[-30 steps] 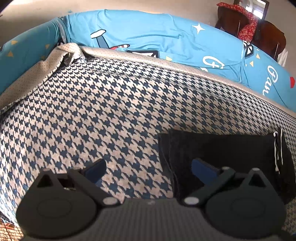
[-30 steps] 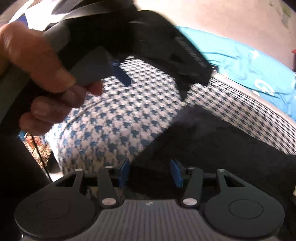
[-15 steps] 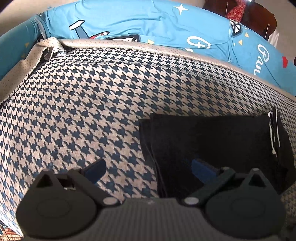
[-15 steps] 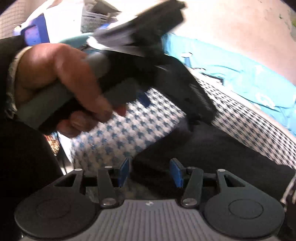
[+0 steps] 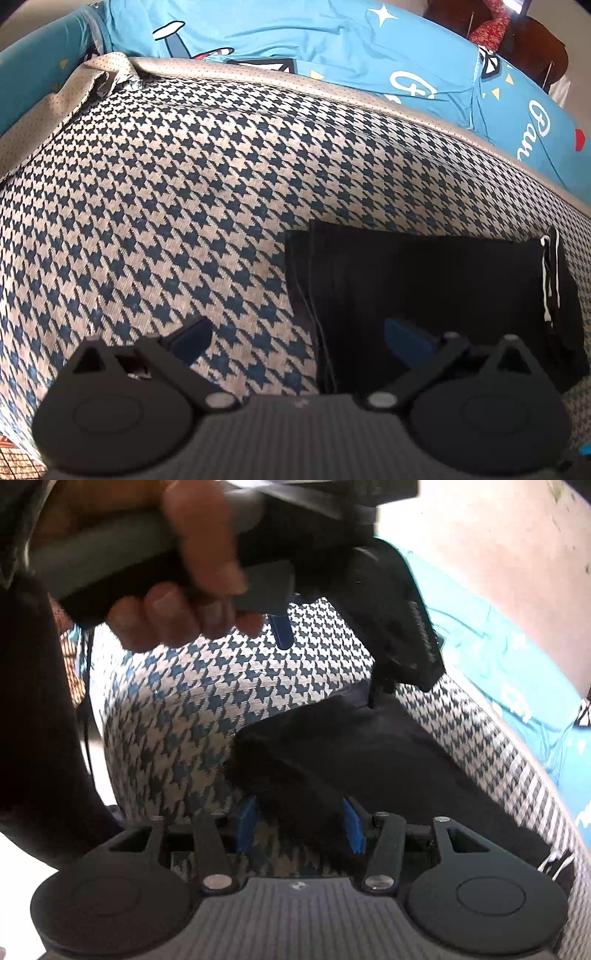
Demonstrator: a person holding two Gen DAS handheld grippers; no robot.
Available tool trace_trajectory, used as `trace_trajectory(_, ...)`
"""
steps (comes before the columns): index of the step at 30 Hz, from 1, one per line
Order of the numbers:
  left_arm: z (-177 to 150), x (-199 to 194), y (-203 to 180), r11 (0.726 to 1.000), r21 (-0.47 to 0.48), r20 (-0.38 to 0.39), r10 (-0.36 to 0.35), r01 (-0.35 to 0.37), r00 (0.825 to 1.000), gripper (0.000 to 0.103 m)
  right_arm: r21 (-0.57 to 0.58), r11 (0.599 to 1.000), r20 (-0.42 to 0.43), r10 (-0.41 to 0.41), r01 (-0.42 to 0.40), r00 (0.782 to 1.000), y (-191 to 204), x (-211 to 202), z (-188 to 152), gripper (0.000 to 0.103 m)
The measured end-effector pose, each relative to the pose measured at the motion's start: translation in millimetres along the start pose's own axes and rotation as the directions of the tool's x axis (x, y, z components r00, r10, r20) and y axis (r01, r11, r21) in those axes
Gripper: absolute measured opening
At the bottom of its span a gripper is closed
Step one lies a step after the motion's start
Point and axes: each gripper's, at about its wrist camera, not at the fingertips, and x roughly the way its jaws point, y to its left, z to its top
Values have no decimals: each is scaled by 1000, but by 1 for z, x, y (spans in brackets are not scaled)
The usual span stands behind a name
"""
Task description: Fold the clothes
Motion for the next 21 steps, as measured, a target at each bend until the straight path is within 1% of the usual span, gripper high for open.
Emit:
trace_trajectory(4, 1, 0, 5, 1000, -21, -2, -1, 1, 1000, 103, -24, 999, 14, -26, 26, 1000, 6, 5, 4, 49)
trace_trajectory(6, 2, 0, 7, 1000, -31, -5, -2, 2, 1000, 103, -8, 1000, 19, -23, 24, 1000, 4, 7, 5, 49)
trace_trajectory(8, 2, 1, 7, 999, -41, -8, -8, 7, 1000, 103, 21, 1000, 25, -14, 13, 1000, 1, 8, 6, 40)
trace_trajectory(10, 3, 1, 8, 999, -51, -12, -16, 16, 1000, 103, 68, 998, 21, -5, 4, 1000, -6, 9, 6, 16)
trace_trajectory(12, 4, 2, 9, 998, -60, -18, -26, 24, 1000, 103, 133, 991, 26, 5, -9, 1000, -16, 7, 7, 10)
trace_trajectory(14, 5, 3, 9, 997, -69, -24, -43, 42, 999, 103, 215, 976, 44, 17, -26, 999, -30, 2, 6, 9)
trace_trajectory(17, 6, 6, 10, 989, -102, -47, -110, 105, 993, 103, 371, 925, 72, 58, -81, 996, -59, -4, 0, 9)
trace_trajectory(19, 6, 11, 10, 980, -133, -76, -162, 151, 984, 103, 469, 875, 95, 83, -118, 992, -78, -8, -4, 9)
trace_trajectory(21, 6, 15, 8, 971, -154, -97, -198, 181, 975, 103, 561, 813, 120, 105, -155, 987, -97, -12, -8, 10)
